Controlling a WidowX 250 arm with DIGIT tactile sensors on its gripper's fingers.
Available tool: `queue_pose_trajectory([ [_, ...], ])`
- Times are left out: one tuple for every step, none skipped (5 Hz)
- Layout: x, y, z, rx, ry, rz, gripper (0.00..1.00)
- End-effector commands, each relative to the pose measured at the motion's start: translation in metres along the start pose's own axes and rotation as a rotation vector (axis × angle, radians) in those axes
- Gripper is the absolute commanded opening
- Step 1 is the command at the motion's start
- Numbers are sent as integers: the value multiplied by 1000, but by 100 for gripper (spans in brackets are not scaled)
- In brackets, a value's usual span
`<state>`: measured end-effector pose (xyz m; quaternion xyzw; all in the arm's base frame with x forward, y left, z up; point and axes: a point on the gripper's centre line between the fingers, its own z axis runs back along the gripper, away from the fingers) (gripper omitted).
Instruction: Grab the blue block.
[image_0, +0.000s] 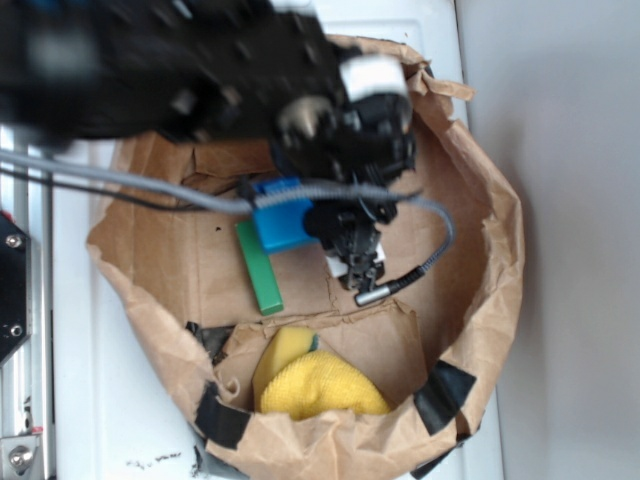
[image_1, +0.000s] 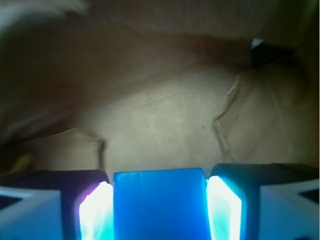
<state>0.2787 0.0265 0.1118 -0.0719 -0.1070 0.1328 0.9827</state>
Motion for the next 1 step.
queue_pose_trajectory([
  [-11,10,39,21,-237,-98,58],
])
